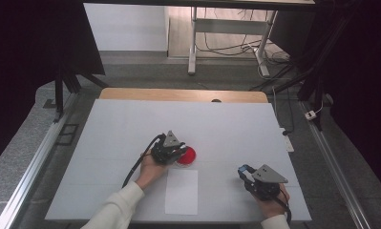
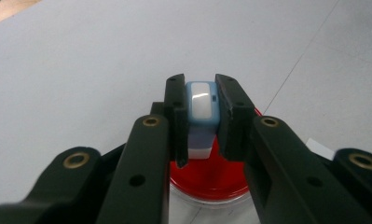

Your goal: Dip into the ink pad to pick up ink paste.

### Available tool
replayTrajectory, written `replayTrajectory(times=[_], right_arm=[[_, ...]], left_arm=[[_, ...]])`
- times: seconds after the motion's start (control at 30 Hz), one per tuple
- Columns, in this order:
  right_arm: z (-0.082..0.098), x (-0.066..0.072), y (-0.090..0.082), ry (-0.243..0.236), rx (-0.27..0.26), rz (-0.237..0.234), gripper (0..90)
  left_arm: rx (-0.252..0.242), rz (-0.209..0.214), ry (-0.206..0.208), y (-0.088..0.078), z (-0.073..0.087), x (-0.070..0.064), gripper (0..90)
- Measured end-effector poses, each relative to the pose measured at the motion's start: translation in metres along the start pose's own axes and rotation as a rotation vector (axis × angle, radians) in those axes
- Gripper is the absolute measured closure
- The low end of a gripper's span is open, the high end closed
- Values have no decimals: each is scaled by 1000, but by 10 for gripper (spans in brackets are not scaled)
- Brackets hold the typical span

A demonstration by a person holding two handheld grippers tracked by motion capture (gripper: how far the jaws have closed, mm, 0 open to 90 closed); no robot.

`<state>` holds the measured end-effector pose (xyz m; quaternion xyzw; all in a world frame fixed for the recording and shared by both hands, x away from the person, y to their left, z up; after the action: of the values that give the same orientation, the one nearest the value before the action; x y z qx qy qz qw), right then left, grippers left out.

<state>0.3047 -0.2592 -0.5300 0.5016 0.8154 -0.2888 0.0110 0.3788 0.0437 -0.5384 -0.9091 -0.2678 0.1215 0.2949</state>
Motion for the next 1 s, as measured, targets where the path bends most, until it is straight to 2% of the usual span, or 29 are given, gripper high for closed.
replayTrajectory(times=[0.27, 0.4, 0.5, 0.67, 0.83, 1.0], right_arm=[[0, -1, 0, 1, -1, 1, 652], [0, -1, -1, 3, -1, 1, 652], [0, -1, -1, 4, -2, 1, 652], [0, -2, -1, 6, -5, 2, 652], [0, -2, -1, 4, -4, 1, 651], [0, -2, -1, 5, -5, 2, 651]], left_arm=[[-2, 4, -7, -1, -1, 1, 755], [-21, 13, -22, -4, -3, 2, 754], [-30, 0, -22, -7, -5, 3, 753], [-63, 21, -28, -15, -12, 1, 752], [-81, 72, -45, -20, -17, -3, 752], [-60, 100, -34, -17, -19, -9, 751]])
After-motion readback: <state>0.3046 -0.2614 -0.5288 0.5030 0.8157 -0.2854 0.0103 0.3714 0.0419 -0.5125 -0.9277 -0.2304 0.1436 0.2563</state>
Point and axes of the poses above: each handheld gripper's, and its own axes: y roughly forward along the jaws, z roughly out of its underside, x roughly to its left, the point moved 4 cm from there along y, roughly forward along the jaws, and after that the axes turned 9 degrees about z, right-handed, at the moved point
